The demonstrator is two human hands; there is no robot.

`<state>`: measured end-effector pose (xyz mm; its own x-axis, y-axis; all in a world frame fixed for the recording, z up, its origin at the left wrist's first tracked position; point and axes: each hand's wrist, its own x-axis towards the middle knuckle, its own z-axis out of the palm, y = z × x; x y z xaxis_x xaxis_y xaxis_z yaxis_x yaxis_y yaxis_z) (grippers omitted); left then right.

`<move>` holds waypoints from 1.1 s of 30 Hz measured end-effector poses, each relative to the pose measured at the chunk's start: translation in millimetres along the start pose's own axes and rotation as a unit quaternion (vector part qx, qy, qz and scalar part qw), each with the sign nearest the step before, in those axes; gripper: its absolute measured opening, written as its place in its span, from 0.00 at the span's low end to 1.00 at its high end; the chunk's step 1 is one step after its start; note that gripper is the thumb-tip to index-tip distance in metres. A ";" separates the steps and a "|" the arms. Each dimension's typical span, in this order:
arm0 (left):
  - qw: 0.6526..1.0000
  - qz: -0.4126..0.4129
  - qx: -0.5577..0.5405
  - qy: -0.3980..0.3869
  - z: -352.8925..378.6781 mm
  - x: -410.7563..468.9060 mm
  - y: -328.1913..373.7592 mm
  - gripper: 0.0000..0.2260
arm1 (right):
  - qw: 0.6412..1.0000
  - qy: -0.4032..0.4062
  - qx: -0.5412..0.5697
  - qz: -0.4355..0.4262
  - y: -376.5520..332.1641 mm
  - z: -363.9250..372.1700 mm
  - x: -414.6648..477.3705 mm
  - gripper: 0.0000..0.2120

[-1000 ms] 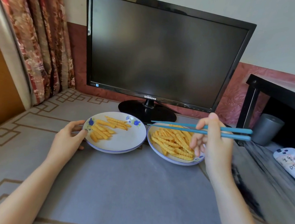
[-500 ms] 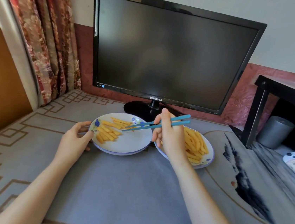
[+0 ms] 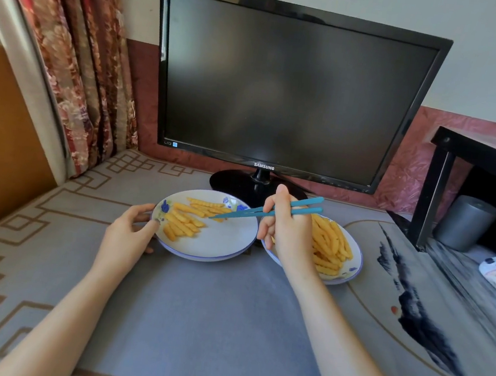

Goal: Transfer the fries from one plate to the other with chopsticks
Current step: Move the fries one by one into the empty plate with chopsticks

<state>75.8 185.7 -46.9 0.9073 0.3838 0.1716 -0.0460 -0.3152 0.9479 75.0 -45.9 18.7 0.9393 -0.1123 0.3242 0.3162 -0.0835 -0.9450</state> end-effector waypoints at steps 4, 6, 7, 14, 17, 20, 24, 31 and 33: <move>1.000 0.000 0.000 -0.001 0.4 0.3 0.7 0.14 | 1.000 0.020 0.009 0.015 -1.7 0.5 -0.6 0.22; 1.000 -0.001 0.001 -0.001 0.0 0.6 0.5 0.14 | 0.999 0.035 0.012 0.016 -4.9 -2.5 -2.4 0.23; 1.000 -0.001 0.001 -0.001 -0.1 0.5 0.5 0.14 | 0.999 0.040 0.011 0.016 -7.0 -5.0 -3.7 0.23; 1.000 -0.002 0.004 0.000 0.1 0.6 0.5 0.14 | 0.995 0.098 0.022 -0.005 -26.3 -42.3 -11.1 0.22; 1.000 -0.001 0.004 -0.001 -0.1 0.3 0.3 0.14 | 0.989 0.140 0.025 -0.028 -32.2 -68.6 -18.7 0.21; 1.000 0.002 0.008 0.002 0.1 -0.1 0.8 0.13 | 0.982 0.182 0.033 -0.043 -34.9 -97.2 -30.0 0.20; 1.000 0.000 0.006 0.000 0.8 0.4 0.5 0.14 | 0.971 0.234 0.024 -0.050 -33.1 -132.7 -42.4 0.20; 1.000 0.000 0.010 0.000 -0.3 0.8 -0.6 0.13 | 0.965 0.258 0.004 -0.047 -34.9 -151.1 -52.3 0.19; 1.000 -0.001 0.008 -0.001 -0.2 0.7 0.0 0.14 | 0.966 0.253 0.001 -0.046 -36.1 -151.2 -54.7 0.19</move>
<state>76.4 186.1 -46.7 0.9085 0.3820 0.1692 -0.0379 -0.3280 0.9439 -7.9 -186.4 41.5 0.7221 -0.5737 0.3866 0.3968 -0.1144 -0.9108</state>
